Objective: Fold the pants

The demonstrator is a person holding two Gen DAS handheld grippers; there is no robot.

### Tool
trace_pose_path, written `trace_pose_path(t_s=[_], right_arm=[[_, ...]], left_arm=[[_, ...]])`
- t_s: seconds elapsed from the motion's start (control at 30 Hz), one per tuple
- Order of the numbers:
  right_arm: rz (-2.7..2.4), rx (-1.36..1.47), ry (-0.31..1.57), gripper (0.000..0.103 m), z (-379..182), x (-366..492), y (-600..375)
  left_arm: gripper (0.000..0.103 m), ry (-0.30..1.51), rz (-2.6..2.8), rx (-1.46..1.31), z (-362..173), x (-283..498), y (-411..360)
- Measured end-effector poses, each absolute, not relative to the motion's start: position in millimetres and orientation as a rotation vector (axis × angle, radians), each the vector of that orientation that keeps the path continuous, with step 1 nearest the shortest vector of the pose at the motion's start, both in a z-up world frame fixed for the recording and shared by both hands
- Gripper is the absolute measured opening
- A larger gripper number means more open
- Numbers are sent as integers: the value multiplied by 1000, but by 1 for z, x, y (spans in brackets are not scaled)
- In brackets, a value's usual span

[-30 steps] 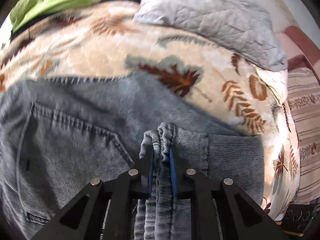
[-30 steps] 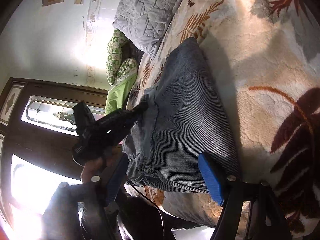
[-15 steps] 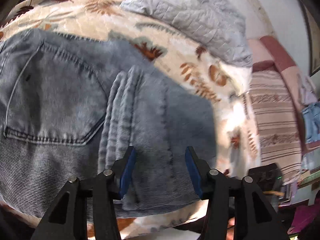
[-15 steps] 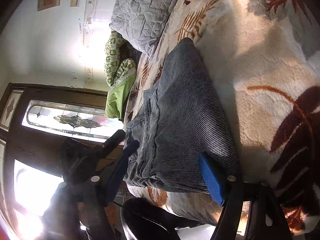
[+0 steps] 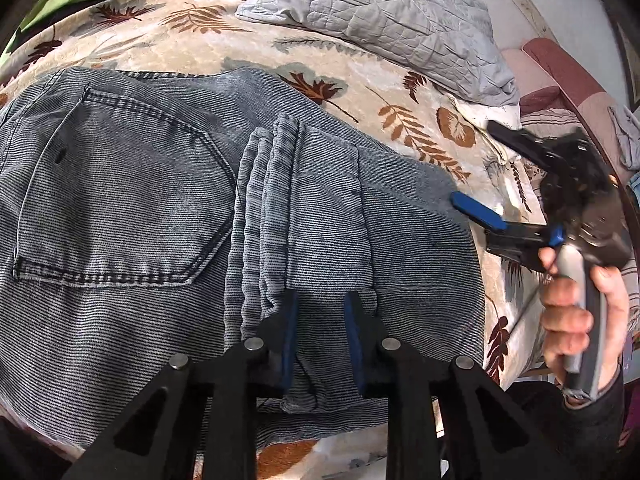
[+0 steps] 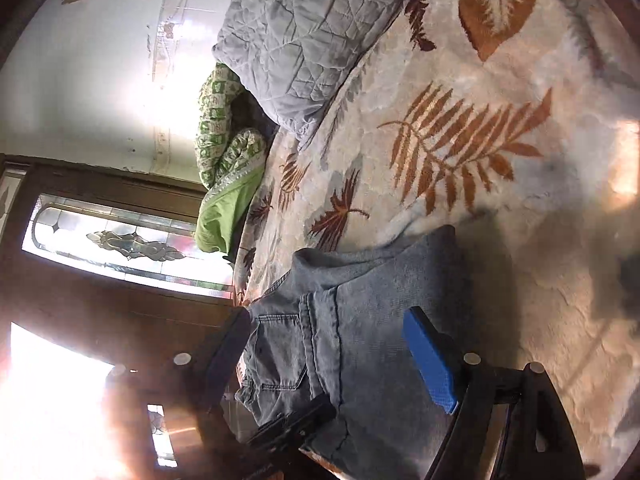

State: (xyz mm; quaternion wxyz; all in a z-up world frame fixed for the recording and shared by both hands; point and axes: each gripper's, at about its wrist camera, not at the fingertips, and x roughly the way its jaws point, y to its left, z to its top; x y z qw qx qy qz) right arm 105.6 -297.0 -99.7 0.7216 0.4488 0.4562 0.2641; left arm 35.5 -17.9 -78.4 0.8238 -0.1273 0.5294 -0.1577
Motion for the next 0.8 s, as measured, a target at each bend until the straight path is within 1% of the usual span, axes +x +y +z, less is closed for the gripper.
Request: trace_pose_path(t_s=[0.07,0.1,0.13,0.2,0.27,0.33,0.4,0.43,0.5,0.53,0.57,0.6,0.63,0.7,0.73,0.8], right_arm=[[468,976,1051,80,-123,126,-299],[477,1024,1027,80,-128,127,-301],[478,1028,1021,80,-124,126,-302],[507,993,1001,80,-106,114,-302],[570,959,967,80,-86,88,-303],[602,957,975,81,-78,55,-302],[654,988,983,82,-85,24,-297],[658,980,1019,82,-94,13,-292],[600,929,1114,82,-120,3,-282],[595,950,1118,82,-130,0,-281],[596,989,1072,82,-128,-5,-285],[602,1017,1051,82,-125,-10,-289],[617,1038,1011,82,-119,-15,-292],[646,1054,945,83,-111,-28,-294],[659,1039,954,83,-114,-31,-291],[614,977,1043,83,-134,-31,-282]], left_arm=[[23,1125,-334,-258,-78,35,-19],[26,1124,-338,-251,-77,34,-20],[30,1123,-349,-251,-77,34,-20],[36,1124,-365,-257,-76,34,-21],[40,1121,-368,-254,-76,34,-25],[48,1115,-374,-242,-75,33,-29],[52,1113,-381,-227,-74,34,-33],[54,1116,-380,-224,-73,35,-34],[55,1119,-376,-215,-69,34,-35],[55,1114,-373,-217,-65,33,-34],[58,1102,-365,-219,-59,30,-31],[64,1081,-345,-216,-53,26,-26],[68,1052,-321,-216,-47,22,-22],[71,995,-289,-230,-38,16,-15],[76,980,-271,-230,-37,14,-13],[78,1004,-237,-193,-44,14,-17]])
